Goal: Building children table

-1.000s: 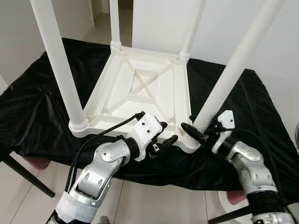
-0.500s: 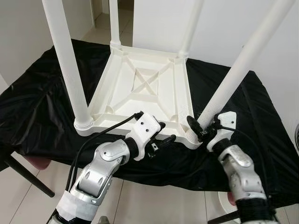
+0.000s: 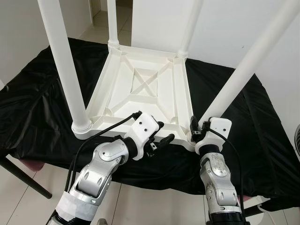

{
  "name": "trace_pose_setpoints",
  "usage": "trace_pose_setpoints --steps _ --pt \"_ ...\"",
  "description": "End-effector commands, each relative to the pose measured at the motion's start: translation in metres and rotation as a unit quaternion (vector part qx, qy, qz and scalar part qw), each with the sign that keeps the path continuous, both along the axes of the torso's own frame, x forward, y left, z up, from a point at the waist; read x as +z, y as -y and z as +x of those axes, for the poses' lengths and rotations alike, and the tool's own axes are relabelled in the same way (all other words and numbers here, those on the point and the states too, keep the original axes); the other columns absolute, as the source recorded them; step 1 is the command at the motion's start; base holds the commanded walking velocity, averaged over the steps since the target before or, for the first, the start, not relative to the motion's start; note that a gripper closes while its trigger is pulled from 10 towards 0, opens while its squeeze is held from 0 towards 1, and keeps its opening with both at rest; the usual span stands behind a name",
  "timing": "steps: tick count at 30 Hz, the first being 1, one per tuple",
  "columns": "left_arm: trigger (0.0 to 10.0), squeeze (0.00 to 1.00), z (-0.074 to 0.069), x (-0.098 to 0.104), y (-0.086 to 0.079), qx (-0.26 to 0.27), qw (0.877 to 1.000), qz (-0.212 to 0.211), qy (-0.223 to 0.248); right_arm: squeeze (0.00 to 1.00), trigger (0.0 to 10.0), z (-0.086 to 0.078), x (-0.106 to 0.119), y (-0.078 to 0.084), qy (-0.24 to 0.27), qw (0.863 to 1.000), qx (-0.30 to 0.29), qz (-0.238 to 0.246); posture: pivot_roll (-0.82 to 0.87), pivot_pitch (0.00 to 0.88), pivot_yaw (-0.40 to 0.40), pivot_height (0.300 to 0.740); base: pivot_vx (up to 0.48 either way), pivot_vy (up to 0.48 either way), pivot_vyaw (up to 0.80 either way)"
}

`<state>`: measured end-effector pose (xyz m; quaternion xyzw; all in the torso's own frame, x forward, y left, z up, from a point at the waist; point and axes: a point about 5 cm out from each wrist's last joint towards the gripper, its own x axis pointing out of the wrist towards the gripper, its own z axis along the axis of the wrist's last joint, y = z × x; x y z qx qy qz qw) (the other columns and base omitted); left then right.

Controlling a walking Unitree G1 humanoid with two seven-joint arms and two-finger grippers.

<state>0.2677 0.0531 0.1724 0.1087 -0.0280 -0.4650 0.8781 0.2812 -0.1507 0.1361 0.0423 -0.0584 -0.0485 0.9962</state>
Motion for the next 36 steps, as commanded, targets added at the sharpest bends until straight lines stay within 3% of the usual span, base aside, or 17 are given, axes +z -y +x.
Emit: trace_pose_setpoints --steps 1,7,8,9,10,14,19,20,22,26,28,29,31,33,35,36 --pt "10.0 0.0 0.004 -0.001 0.001 0.031 1.0 -0.002 0.005 0.0 10.0 -0.003 -0.018 0.005 -0.043 0.999 0.001 0.007 0.08 0.052 -0.069 0.74 0.0 0.0 0.0" --pt "10.0 0.0 0.004 -0.002 0.001 0.03 1.0 -0.001 0.006 0.0 10.0 -0.001 -0.012 0.006 -0.025 0.999 0.039 -0.002 0.08 0.046 -0.068 0.74 0.0 0.0 0.0" --pt "10.0 0.0 0.004 -0.002 0.002 0.029 1.0 -0.001 0.006 0.31 10.0 0.0 -0.009 0.007 -0.019 0.999 0.05 -0.012 0.09 0.043 -0.069 0.74 0.0 0.0 0.0" --pt "10.0 0.0 0.004 -0.002 0.002 0.029 1.0 -0.001 0.006 0.31 10.0 0.0 -0.009 0.007 -0.019 0.999 0.05 -0.012 0.09 0.043 -0.069 0.74 0.0 0.0 0.0" --pt "10.0 0.0 0.004 -0.002 0.002 0.029 1.0 -0.001 0.006 1.0 10.0 0.0 -0.006 0.007 -0.012 0.997 0.074 -0.015 0.09 0.041 -0.07 0.74 0.0 0.0 0.0" --pt "10.0 0.0 0.003 -0.002 0.002 0.028 1.0 0.001 0.007 1.0 10.0 0.001 0.0 0.011 -0.002 0.985 0.168 -0.031 0.09 0.036 -0.072 0.74 0.0 0.0 0.0" --pt "10.0 0.0 0.003 -0.002 0.001 0.028 1.0 0.002 0.008 1.0 10.0 -0.001 0.002 0.013 -0.005 0.98 0.197 -0.037 0.09 0.035 -0.071 0.74 0.0 0.0 0.0" --pt "10.0 0.0 0.003 -0.002 0.001 0.028 1.0 0.003 0.008 0.0 10.0 -0.002 0.003 0.018 -0.005 0.971 0.231 -0.052 0.1 0.031 -0.074 0.74 0.0 0.0 0.0" --pt "10.0 0.0 0.002 -0.002 0.0 0.028 1.0 0.004 0.008 0.0 10.0 -0.004 0.004 0.026 -0.008 0.955 0.287 -0.066 0.1 0.031 -0.074 0.74 0.0 0.0 0.0" --pt "10.0 0.0 0.002 -0.002 0.0 0.026 1.0 0.005 0.008 0.0 10.0 -0.004 0.004 0.031 -0.01 0.945 0.317 -0.08 0.1 0.025 -0.073 0.74 0.0 0.0 0.0" --pt "10.0 0.0 -0.001 -0.008 0.0 0.013 1.0 0.015 0.003 0.0 10.0 0.002 0.0 0.04 -0.033 0.925 0.354 -0.134 0.1 0.027 -0.08 0.74 0.0 0.0 0.0" --pt "10.0 0.0 -0.001 -0.008 0.0 0.013 1.0 0.015 0.003 0.0 10.0 0.002 0.0 0.04 -0.033 0.925 0.354 -0.134 0.1 0.027 -0.08 0.74 0.0 0.0 0.0" --pt "10.0 0.0 -0.004 -0.015 0.0 -0.001 1.0 0.029 -0.001 0.0 10.0 0.01 0.0 0.049 -0.045 0.913 0.376 -0.155 0.11 0.027 -0.08 0.74 0.0 0.0 0.0" --pt "10.0 0.0 -0.004 -0.015 0.0 -0.001 1.0 0.029 -0.001 0.0 10.0 0.01 0.0 0.049 -0.045 0.913 0.376 -0.155 0.11 0.027 -0.08 0.74 0.0 0.0 0.0" --pt "10.0 0.0 -0.01 -0.018 0.002 -0.015 0.999 0.031 -0.005 0.0 10.0 0.025 0.003 0.056 -0.05 0.909 0.382 -0.159 0.11 0.032 -0.082 0.74 0.0 0.0 0.0" --pt "10.0 0.0 -0.01 -0.018 0.002 -0.015 0.999 0.031 -0.005 0.0 10.0 0.025 0.003 0.056 -0.05 0.909 0.382 -0.159 0.11 0.032 -0.082 0.74 0.0 0.0 0.0"
